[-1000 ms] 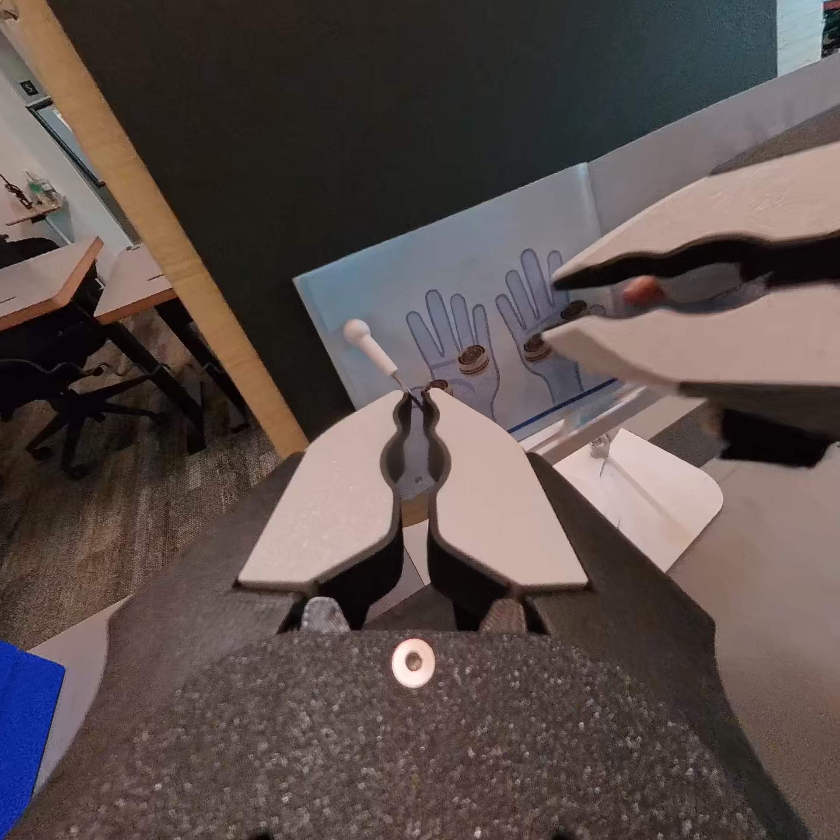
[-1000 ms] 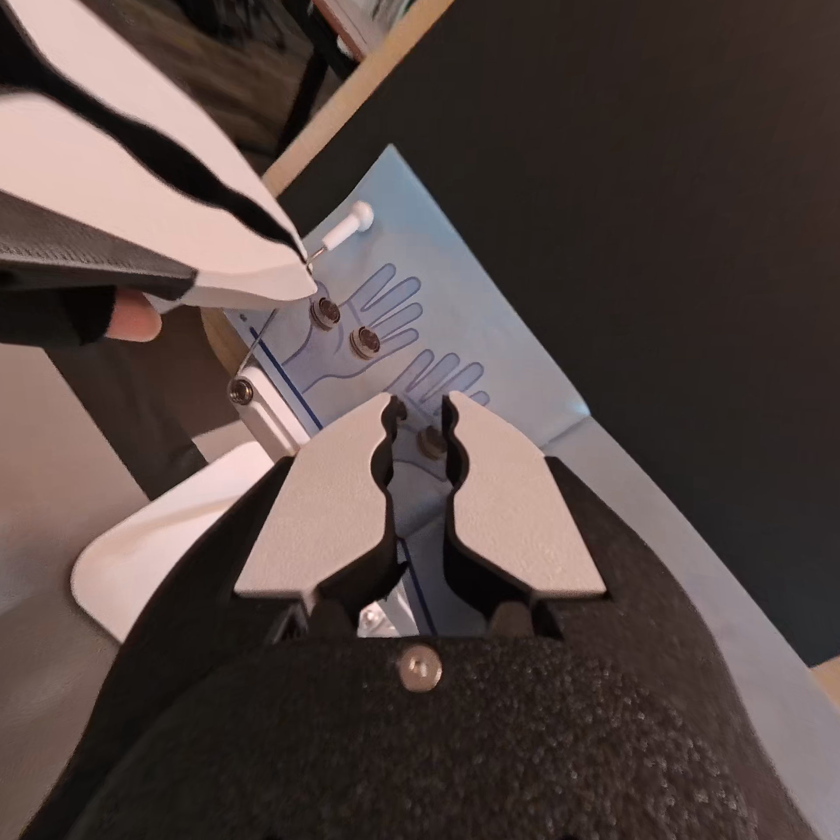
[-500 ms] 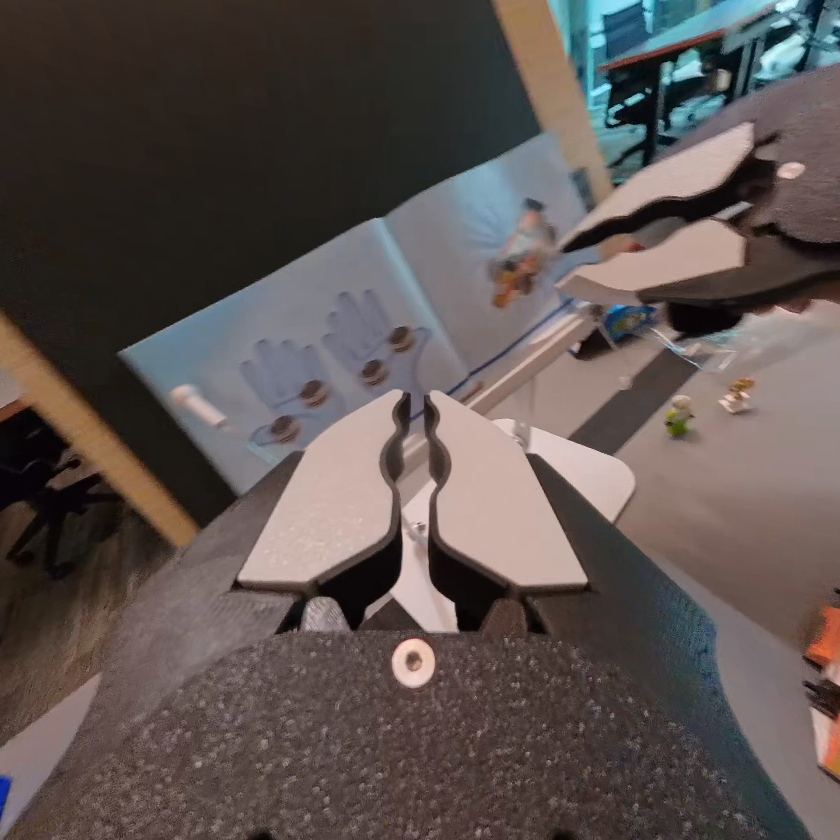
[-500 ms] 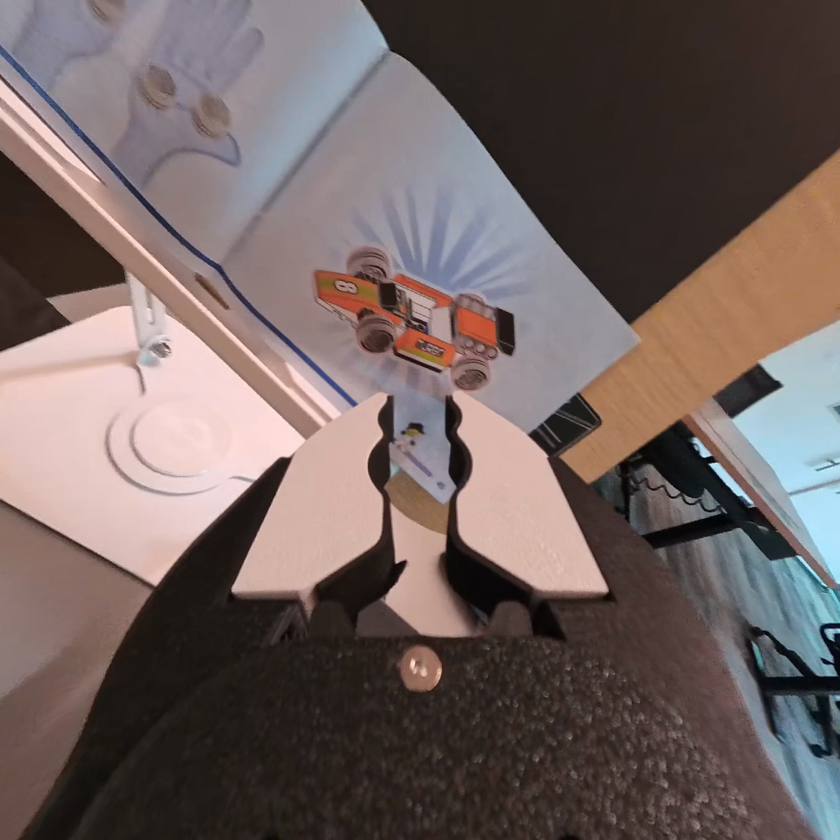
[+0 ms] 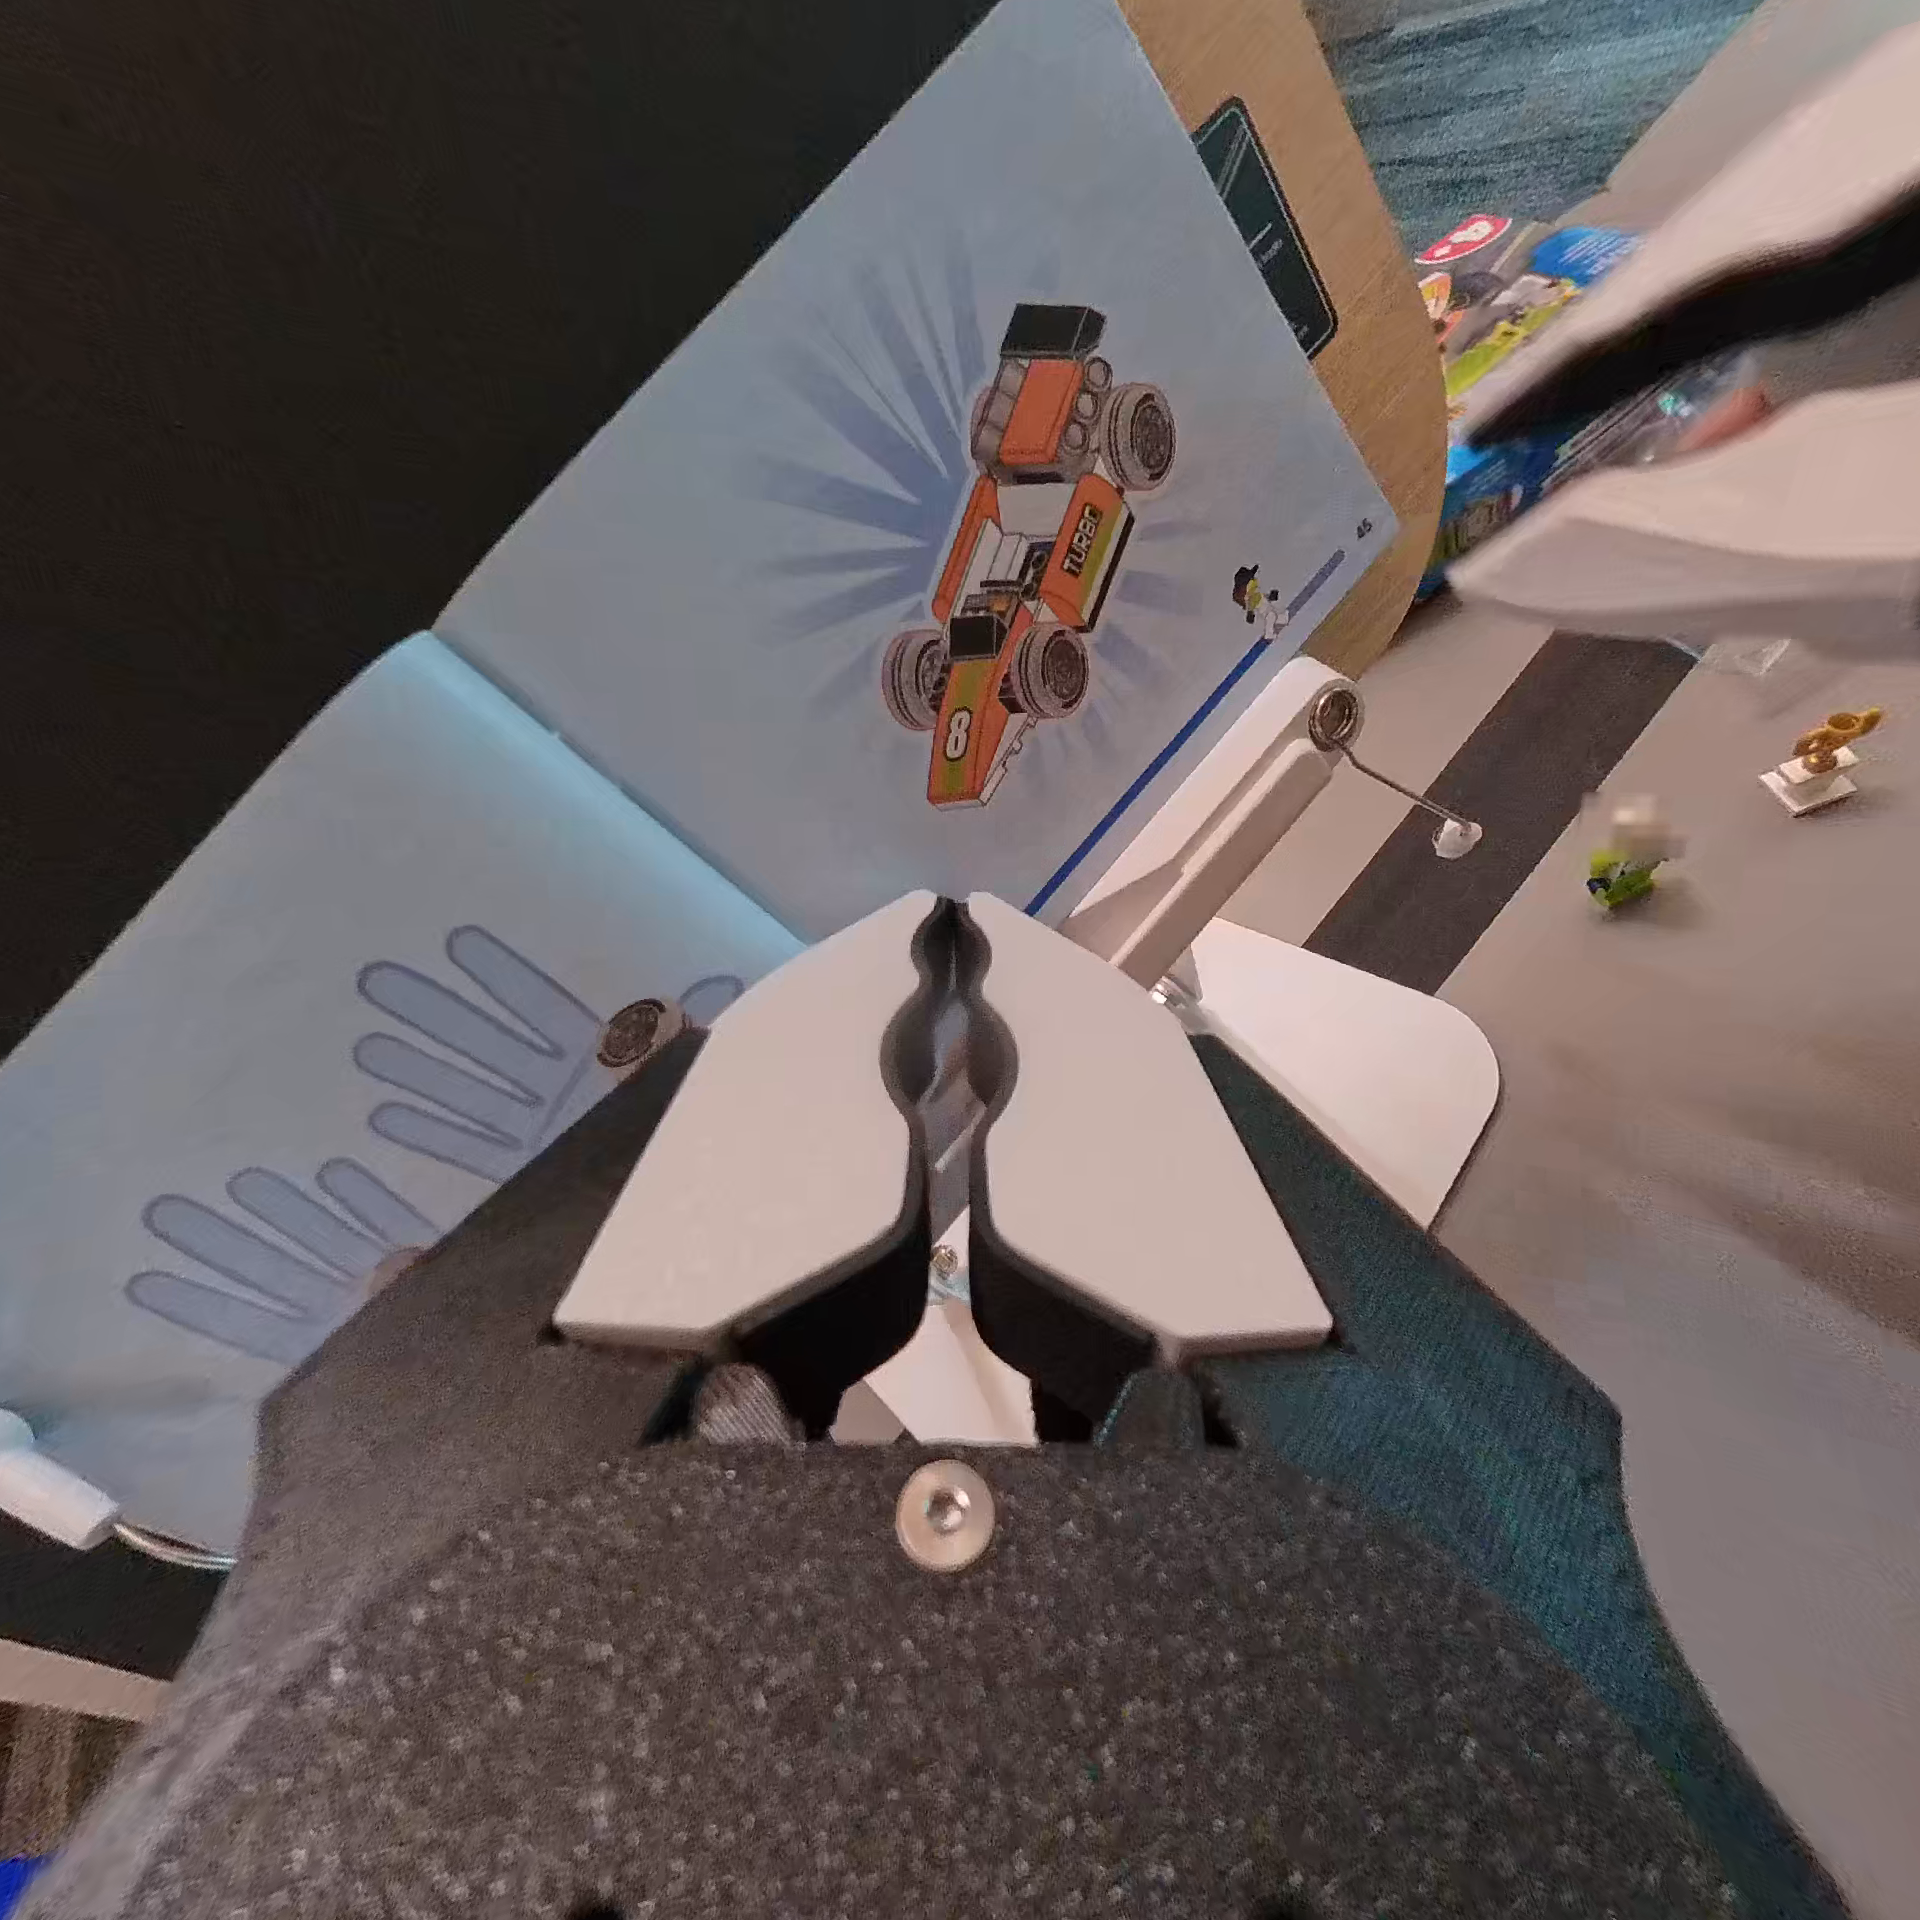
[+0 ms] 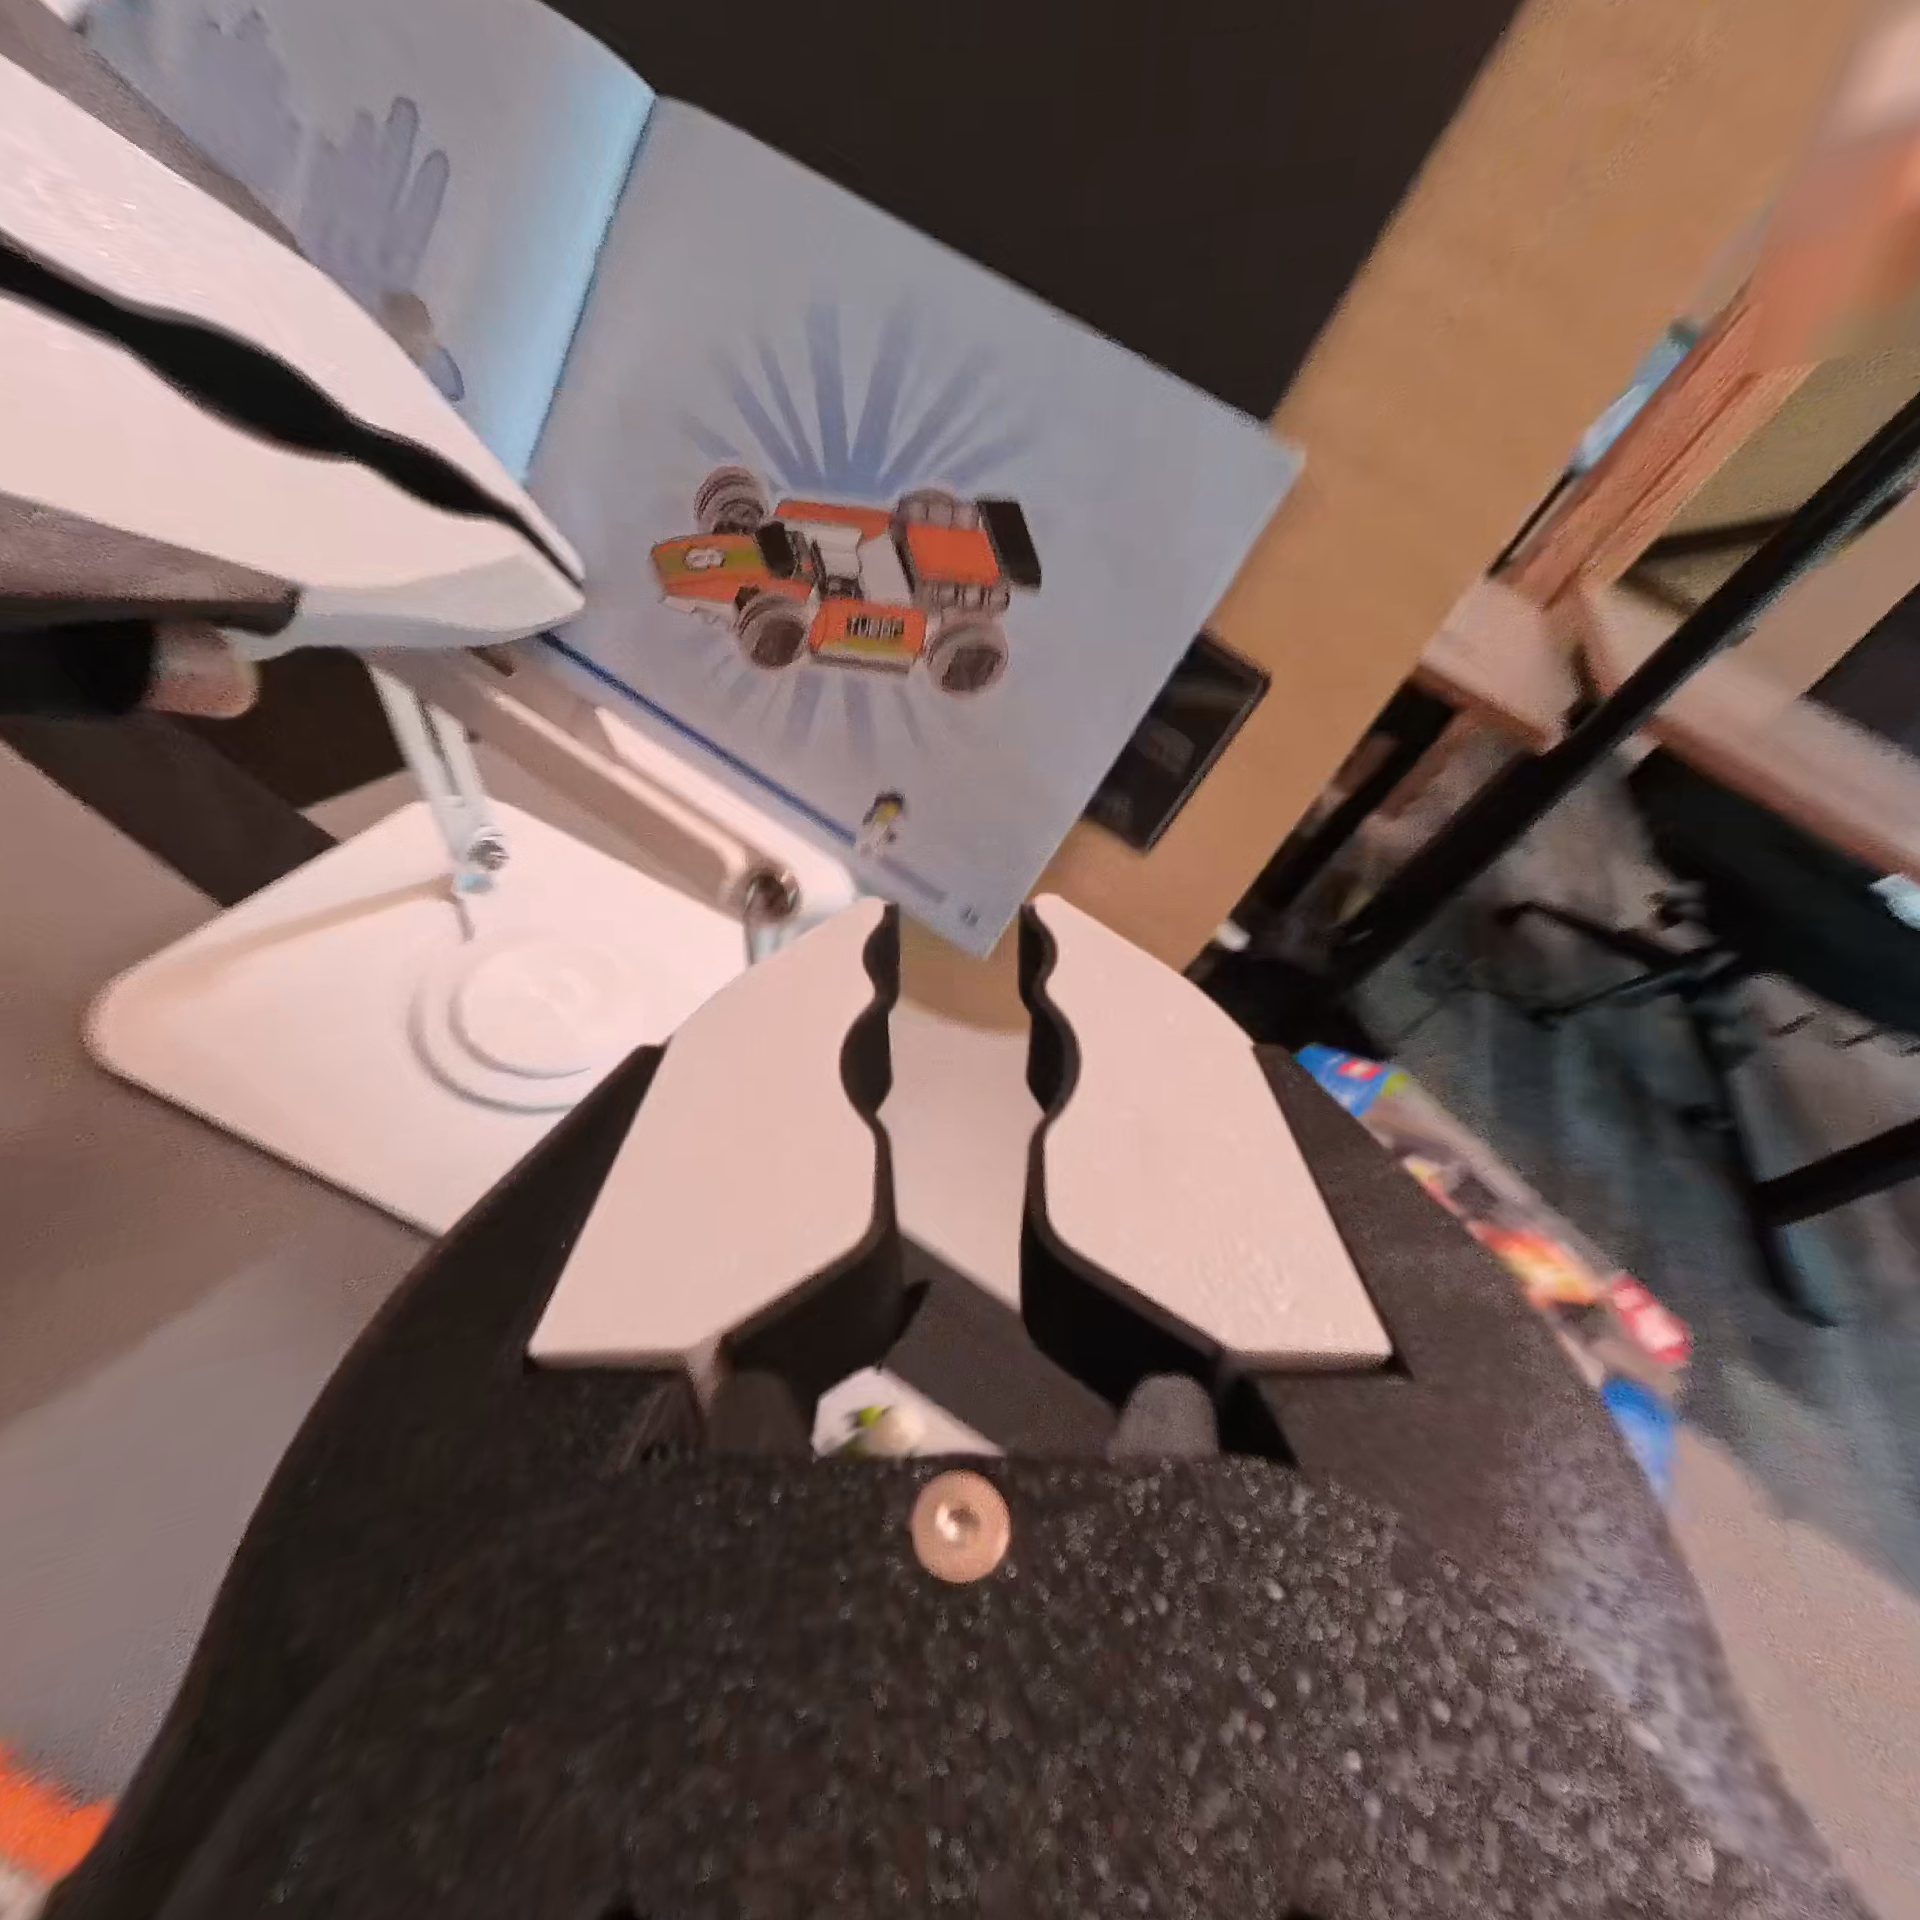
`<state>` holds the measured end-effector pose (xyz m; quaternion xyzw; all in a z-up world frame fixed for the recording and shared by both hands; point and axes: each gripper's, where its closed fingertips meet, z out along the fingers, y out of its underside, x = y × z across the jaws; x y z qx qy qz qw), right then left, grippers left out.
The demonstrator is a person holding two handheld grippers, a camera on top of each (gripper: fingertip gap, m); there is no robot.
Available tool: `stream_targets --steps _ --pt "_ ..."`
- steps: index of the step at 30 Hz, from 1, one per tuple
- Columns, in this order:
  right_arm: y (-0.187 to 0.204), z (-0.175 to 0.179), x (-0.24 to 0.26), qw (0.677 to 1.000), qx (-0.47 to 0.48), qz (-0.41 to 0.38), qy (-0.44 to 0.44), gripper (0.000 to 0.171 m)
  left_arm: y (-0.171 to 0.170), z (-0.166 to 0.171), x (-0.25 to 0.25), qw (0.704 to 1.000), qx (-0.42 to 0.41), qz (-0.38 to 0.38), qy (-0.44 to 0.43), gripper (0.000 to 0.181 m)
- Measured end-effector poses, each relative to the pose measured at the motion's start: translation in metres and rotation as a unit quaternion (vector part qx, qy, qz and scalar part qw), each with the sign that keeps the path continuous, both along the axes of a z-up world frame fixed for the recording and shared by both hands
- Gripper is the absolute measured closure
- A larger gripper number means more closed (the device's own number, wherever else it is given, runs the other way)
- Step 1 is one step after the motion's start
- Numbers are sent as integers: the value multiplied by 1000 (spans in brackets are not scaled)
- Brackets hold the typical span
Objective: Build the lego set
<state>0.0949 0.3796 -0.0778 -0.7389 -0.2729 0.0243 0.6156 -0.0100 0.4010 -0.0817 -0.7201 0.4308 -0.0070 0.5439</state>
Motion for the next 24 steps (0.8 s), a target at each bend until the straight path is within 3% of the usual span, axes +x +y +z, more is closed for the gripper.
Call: stream_targets --steps 3,8,10,12,15,18,21,24 --pt "-17 -30 1 1000 -20 10 16 149 0 0 0 1000 2 1 3 181" --pt "-9 -67 -13 994 25 18 -101 146 0 1 1 1000 2 7 11 181" --pt "-1 -68 -19 989 47 17 -140 148 0 1 1 1000 3 7 11 181" --pt "3 -61 -18 982 74 4 -176 168 0 1 1 1000 4 7 11 181" --pt "4 -46 2 966 94 -30 -239 170 0 2 2 1000 -3 8 4 181" --pt "2 -20 14 914 141 -51 -377 168 0 2 2 1000 -5 7 3 181" --pt "8 1 14 829 185 -58 -525 166 -1 2 2 1000 -7 7 3 181" --pt "13 17 5 756 225 -42 -613 165 -1 2 3 1000 -10 2 -4 181"
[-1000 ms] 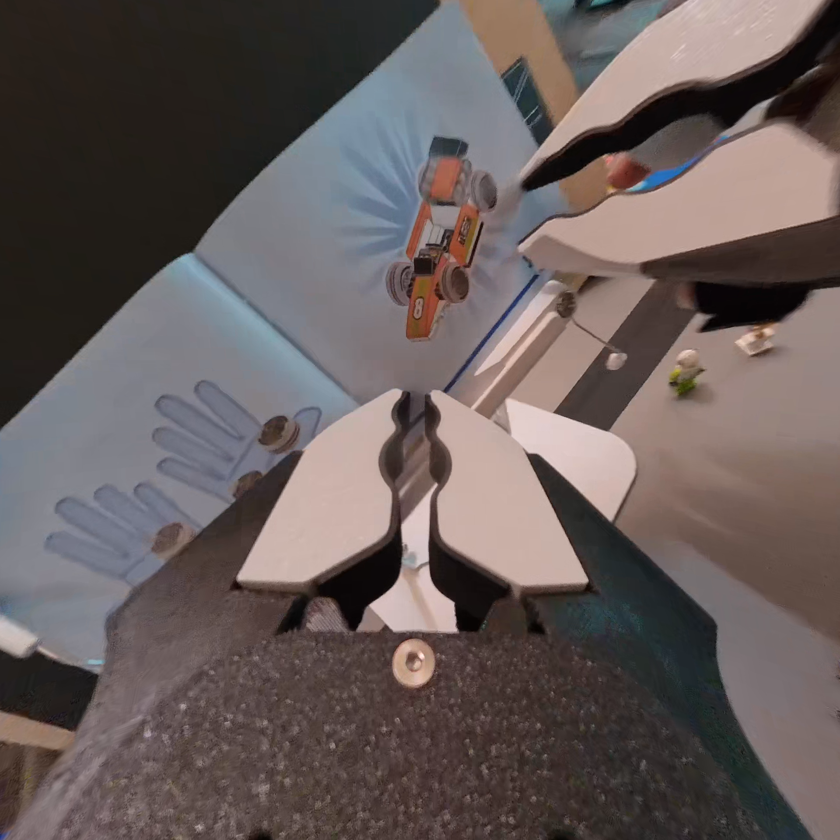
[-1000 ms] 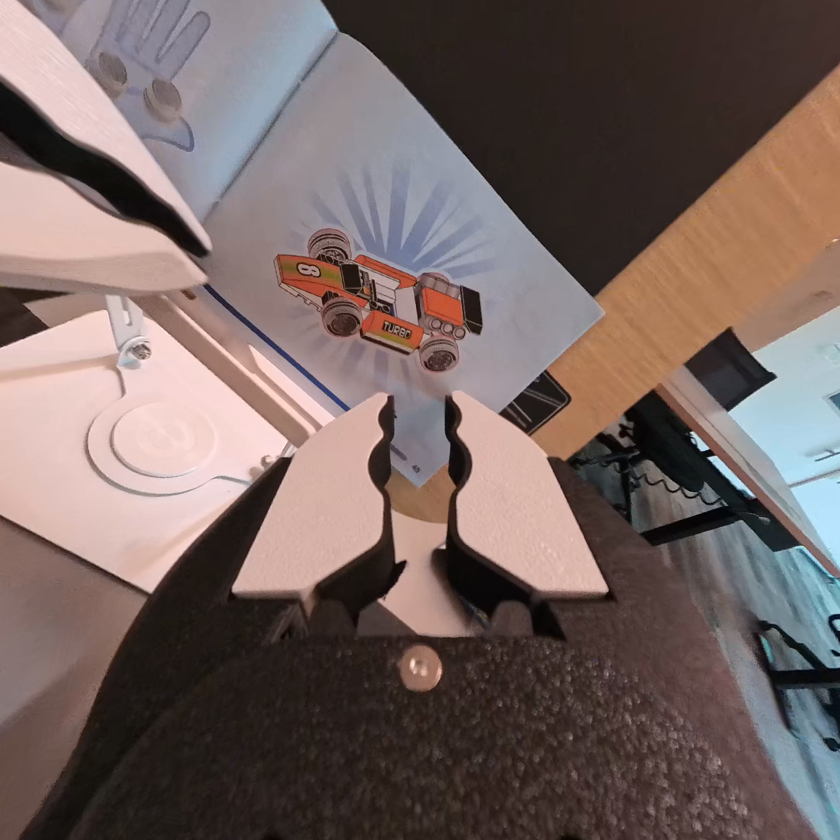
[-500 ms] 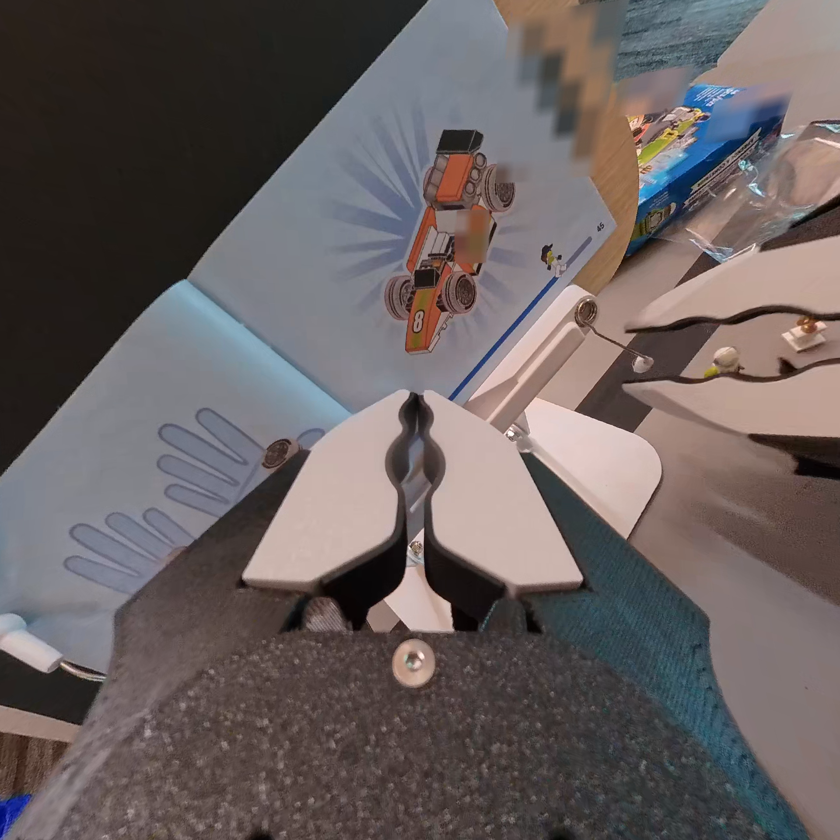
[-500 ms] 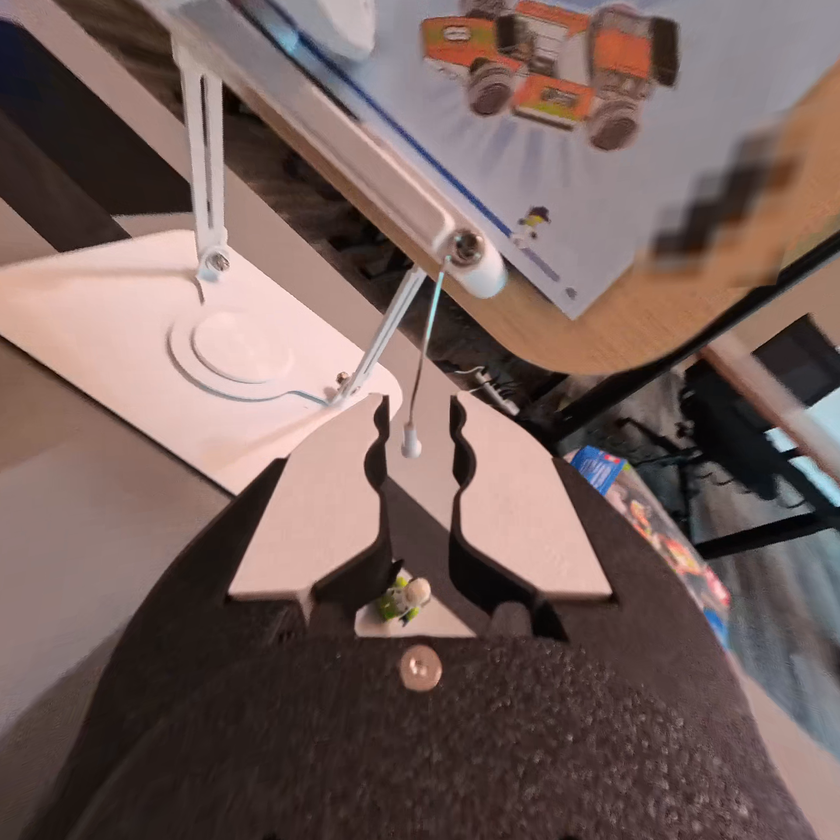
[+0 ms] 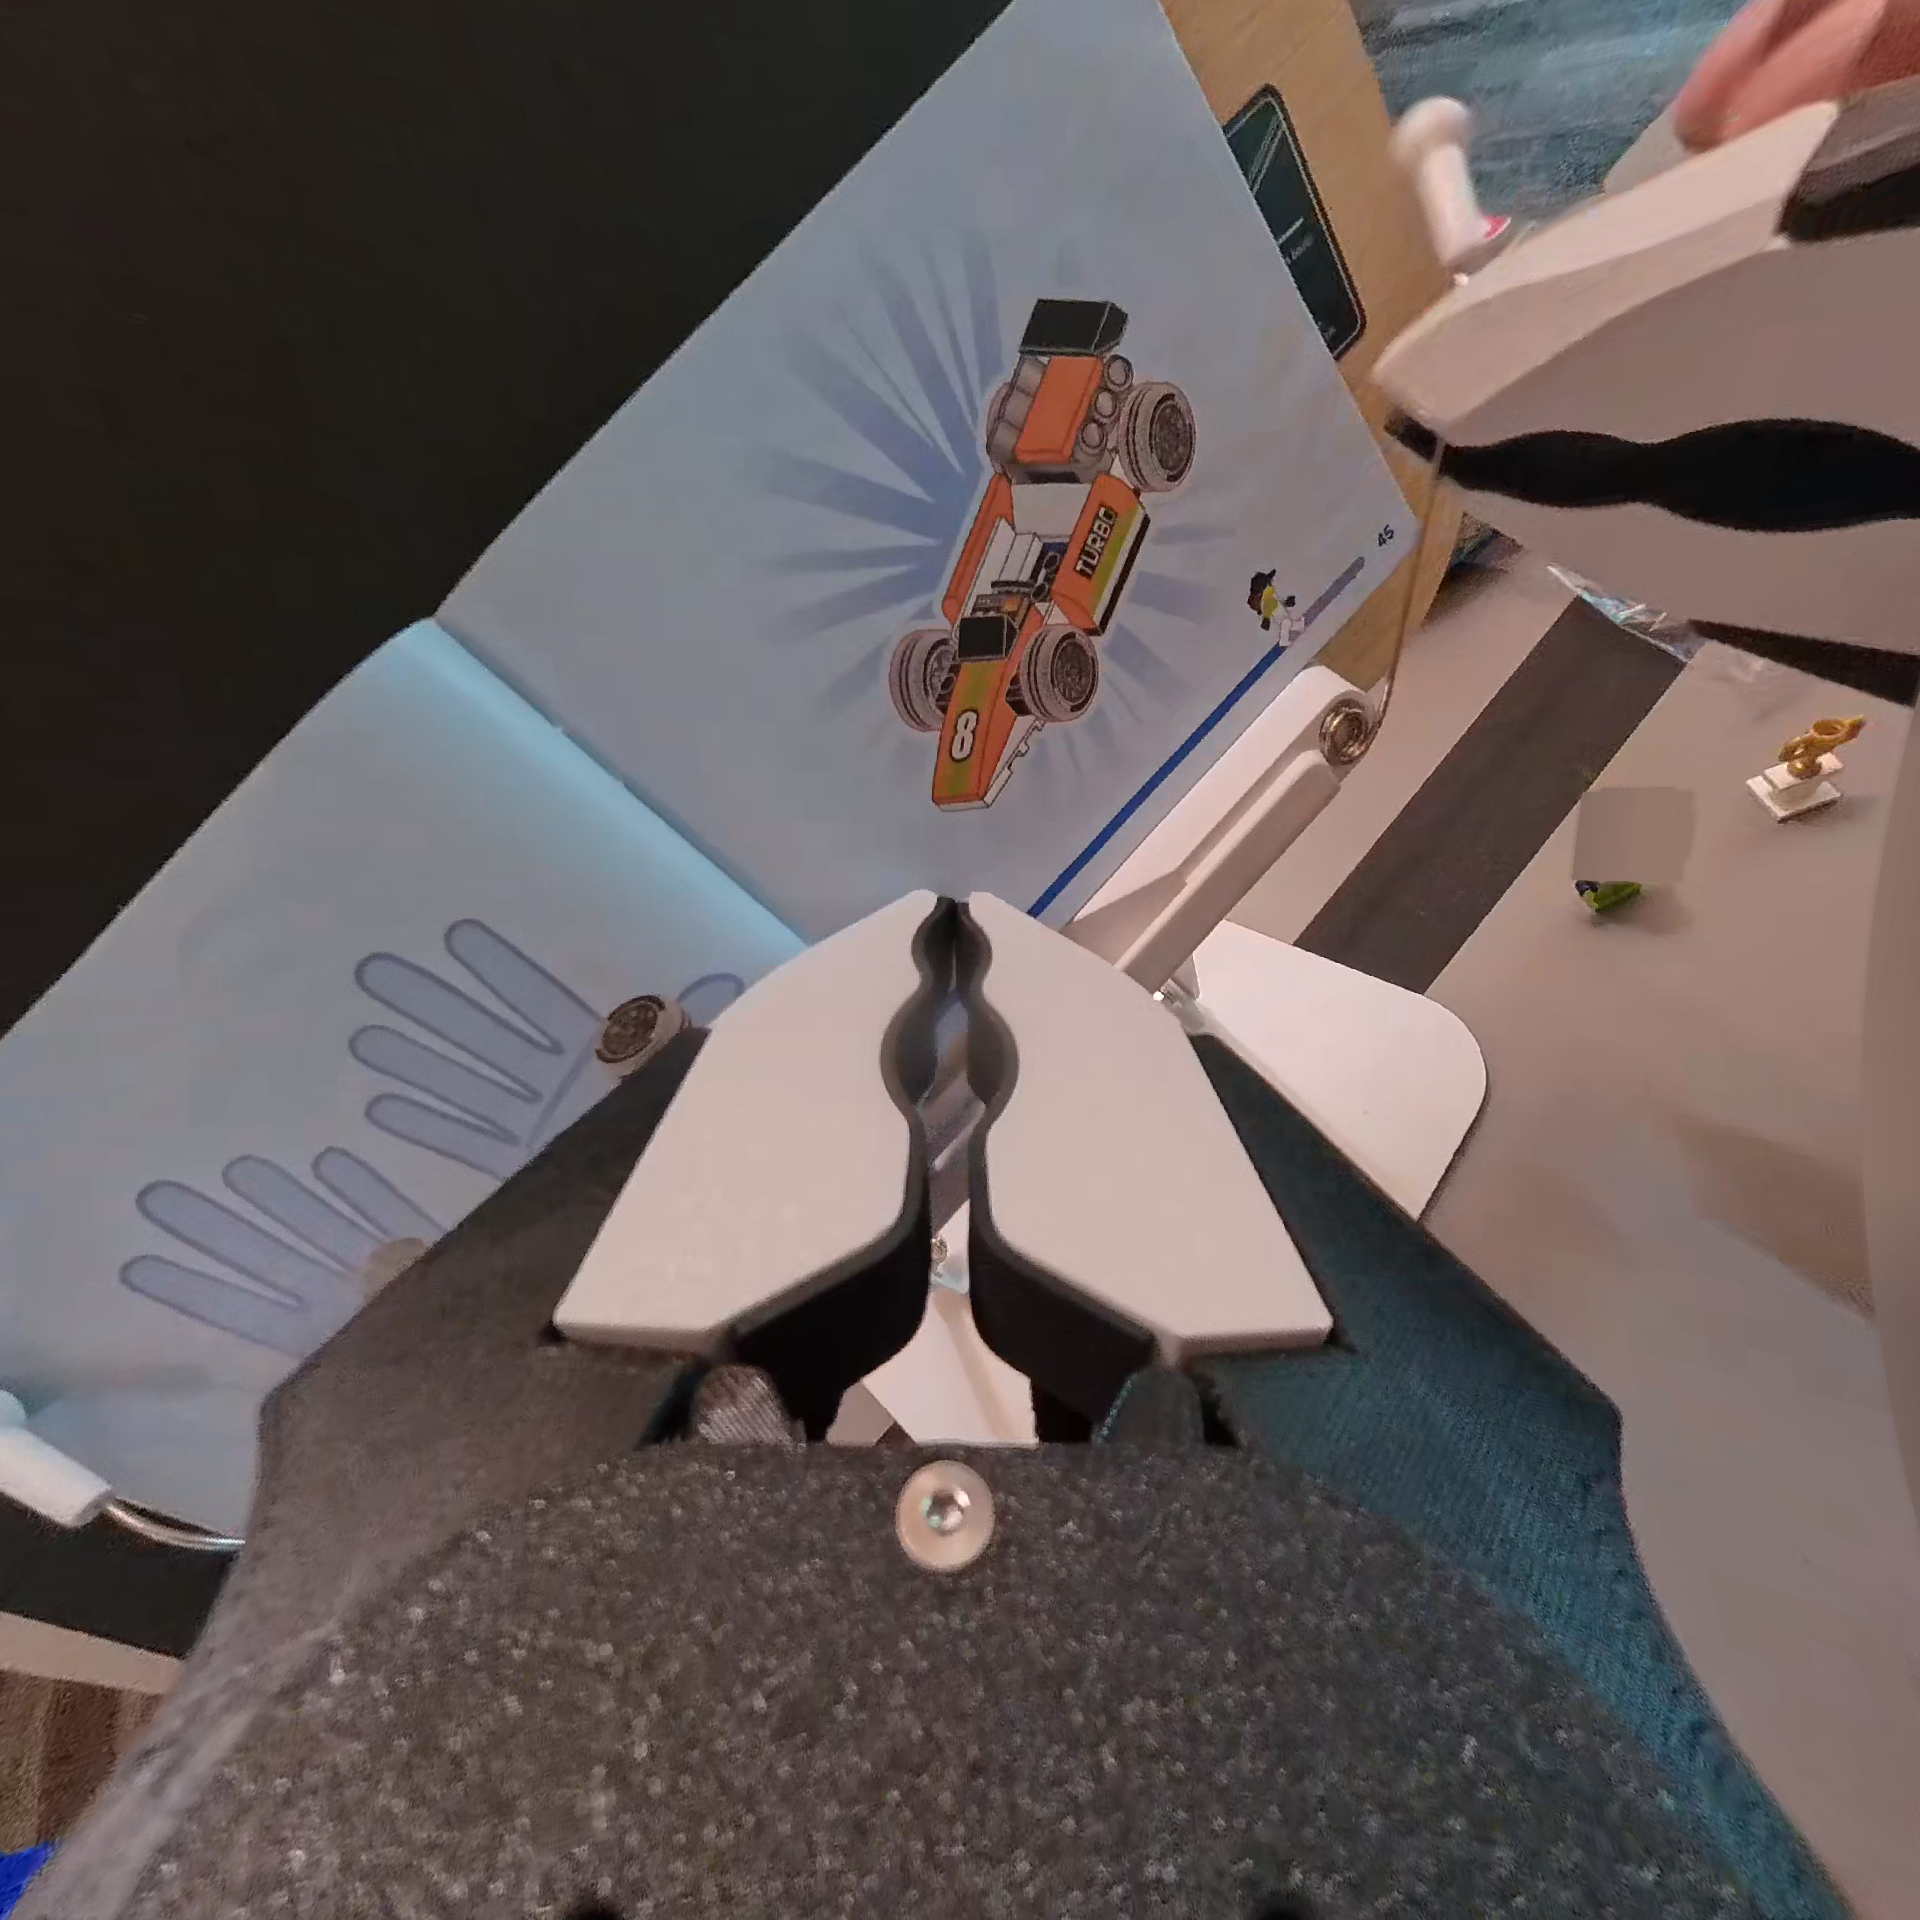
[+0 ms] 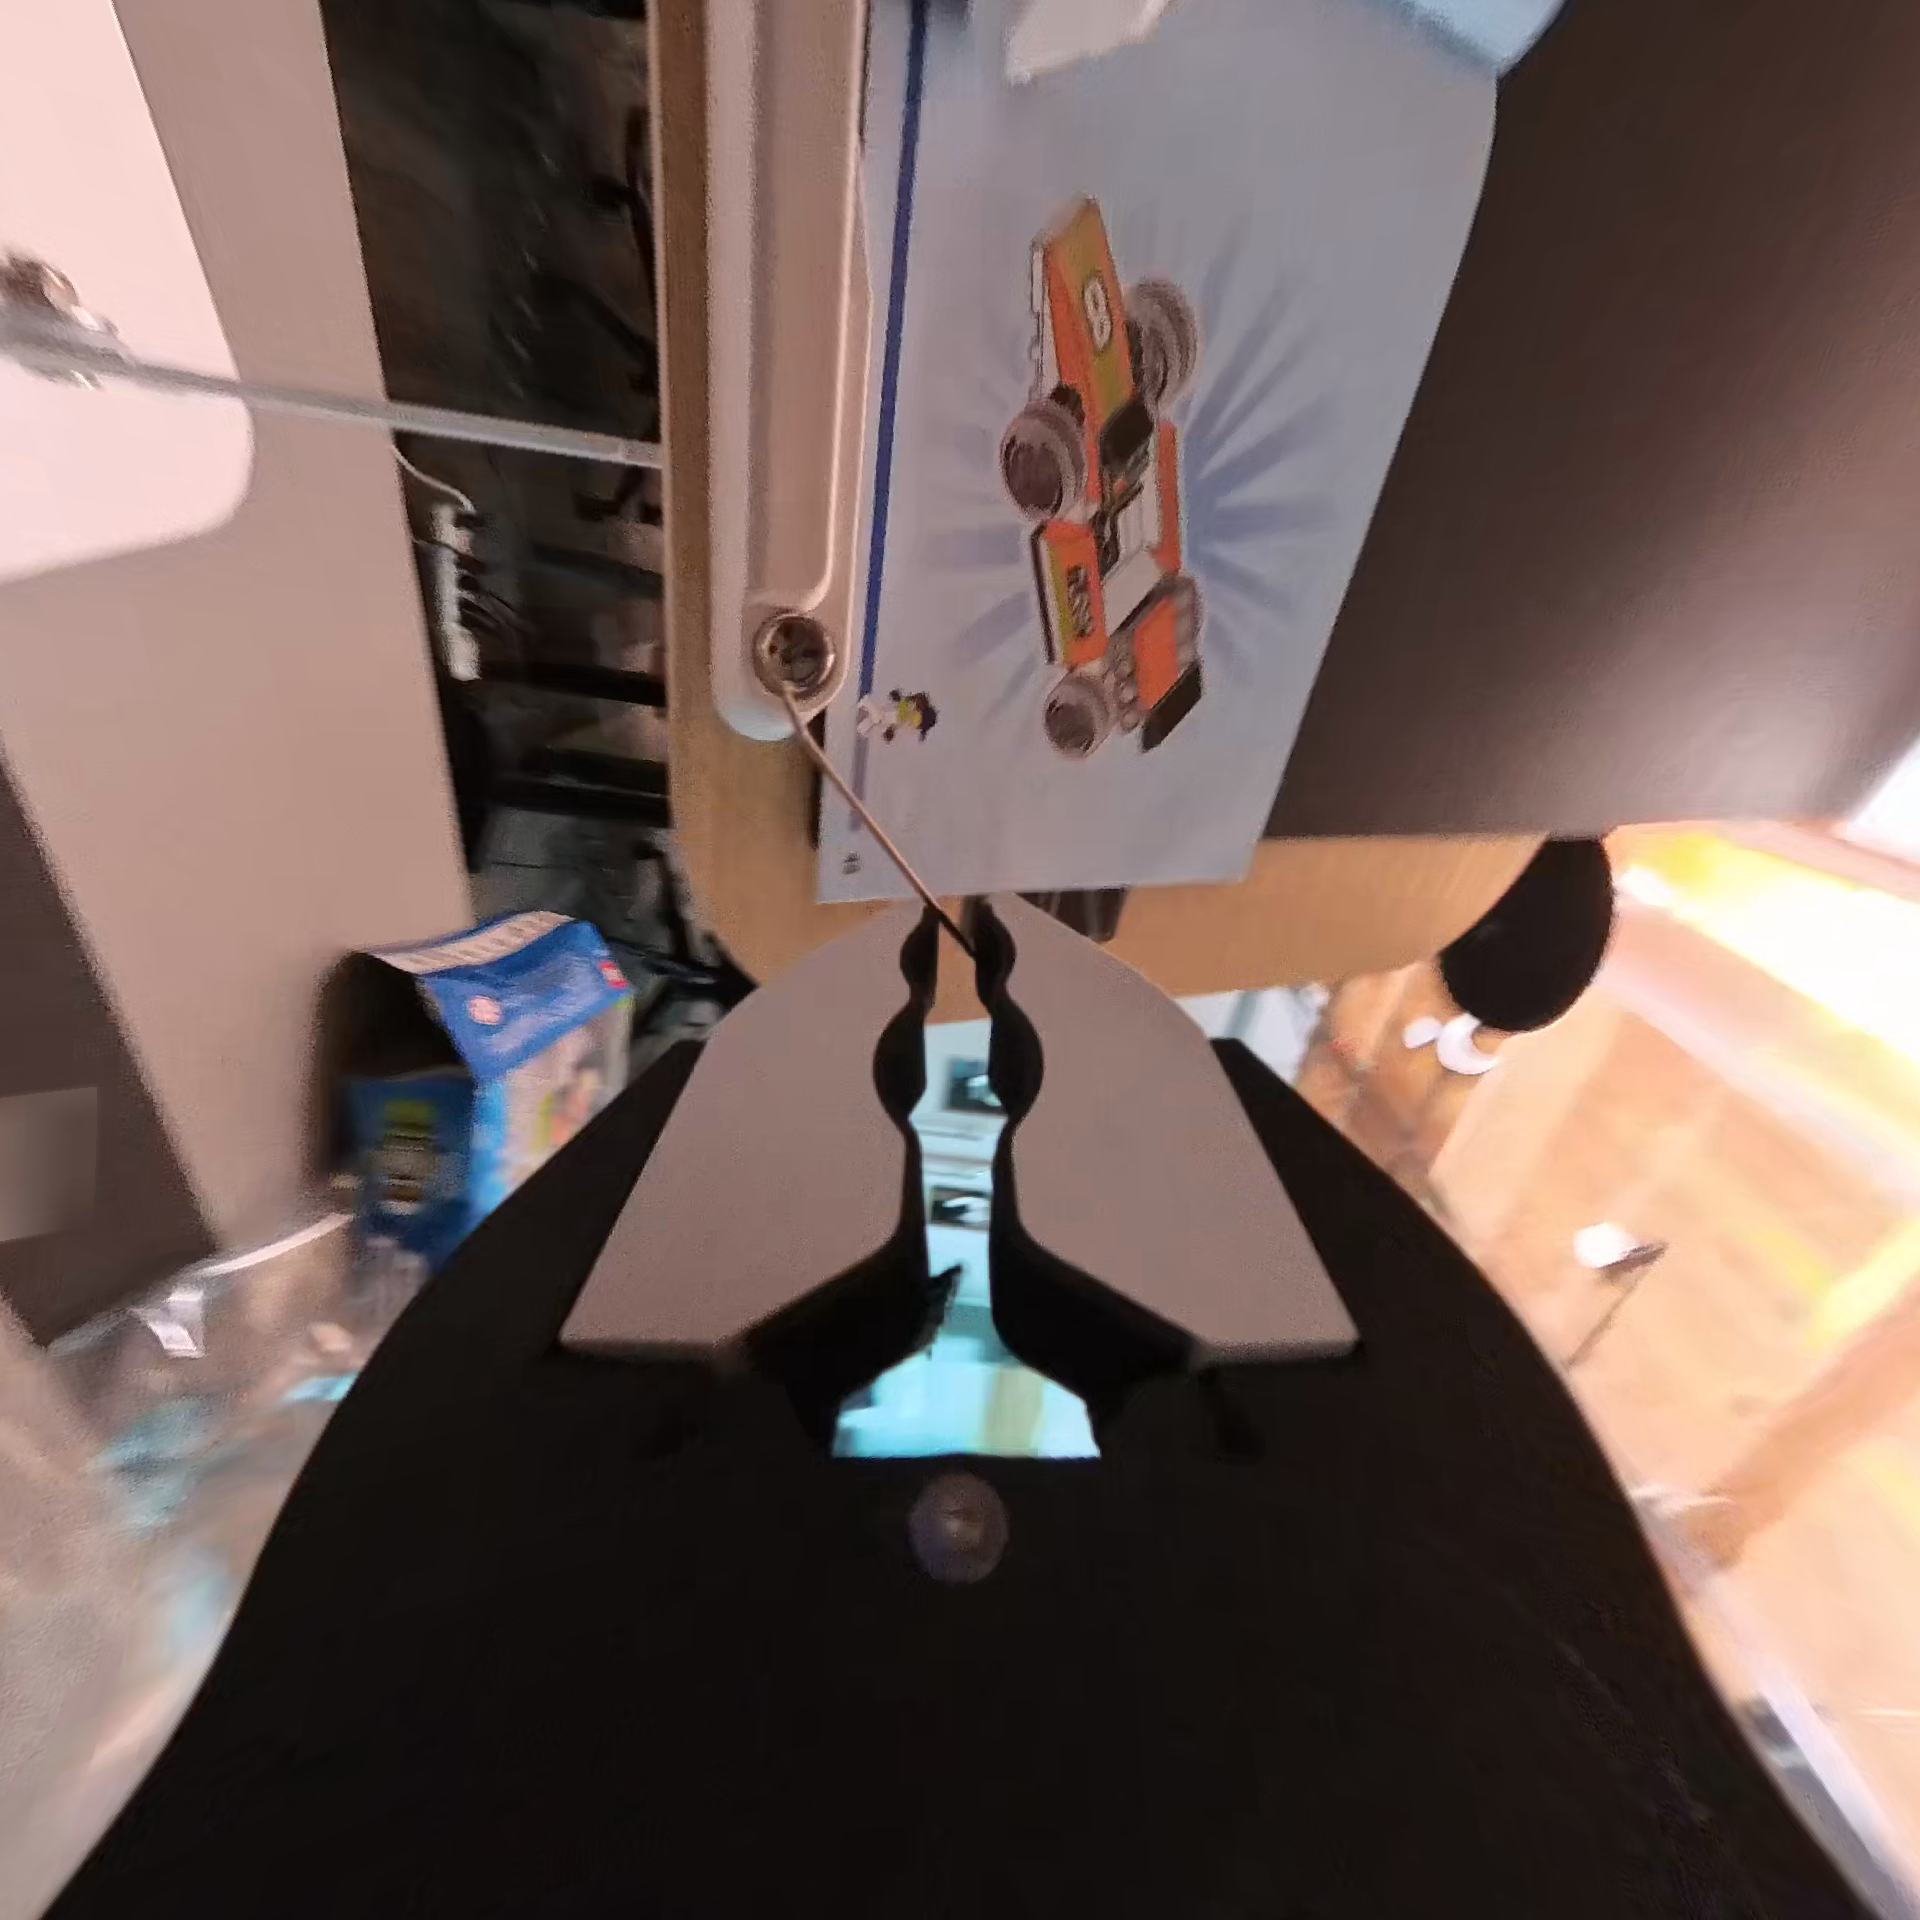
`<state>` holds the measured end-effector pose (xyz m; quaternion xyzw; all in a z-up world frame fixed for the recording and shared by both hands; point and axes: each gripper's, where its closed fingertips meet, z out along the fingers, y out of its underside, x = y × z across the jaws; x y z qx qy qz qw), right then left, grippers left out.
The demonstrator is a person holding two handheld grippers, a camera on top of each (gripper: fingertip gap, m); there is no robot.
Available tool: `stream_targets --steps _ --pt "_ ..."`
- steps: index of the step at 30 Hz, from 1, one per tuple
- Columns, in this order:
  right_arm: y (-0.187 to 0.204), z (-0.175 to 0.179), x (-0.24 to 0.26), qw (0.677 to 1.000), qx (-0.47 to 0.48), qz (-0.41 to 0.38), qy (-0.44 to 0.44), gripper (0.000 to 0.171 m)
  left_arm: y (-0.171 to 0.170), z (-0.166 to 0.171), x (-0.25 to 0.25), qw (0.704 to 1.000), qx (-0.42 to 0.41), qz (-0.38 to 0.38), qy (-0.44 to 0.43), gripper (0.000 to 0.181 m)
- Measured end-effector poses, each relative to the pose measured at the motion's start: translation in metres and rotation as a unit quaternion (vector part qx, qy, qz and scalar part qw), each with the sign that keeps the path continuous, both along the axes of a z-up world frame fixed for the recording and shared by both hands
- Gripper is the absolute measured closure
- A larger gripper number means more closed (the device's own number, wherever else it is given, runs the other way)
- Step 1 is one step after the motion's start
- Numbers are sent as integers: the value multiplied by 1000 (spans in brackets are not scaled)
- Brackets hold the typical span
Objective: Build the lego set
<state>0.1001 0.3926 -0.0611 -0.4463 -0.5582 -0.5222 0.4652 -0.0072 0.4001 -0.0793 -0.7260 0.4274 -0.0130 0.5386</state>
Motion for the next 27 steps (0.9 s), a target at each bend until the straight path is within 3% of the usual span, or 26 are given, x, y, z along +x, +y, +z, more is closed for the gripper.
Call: stream_targets --steps 5,17,22,27 --pt "7 11 -14 995 21 20 -95 162 0 1 1 1000 -5 -1 -14 181" --pt "9 11 -15 996 24 20 -88 161 0 2 4 1000 0 -3 -23 181" --pt "-8 11 -9 1000 5 23 -21 156 -6 9 5 999 19 -15 -42 171" --pt "-58 -2 -6 982 -82 34 165 148 -36 37 2 992 53 -42 -105 170"
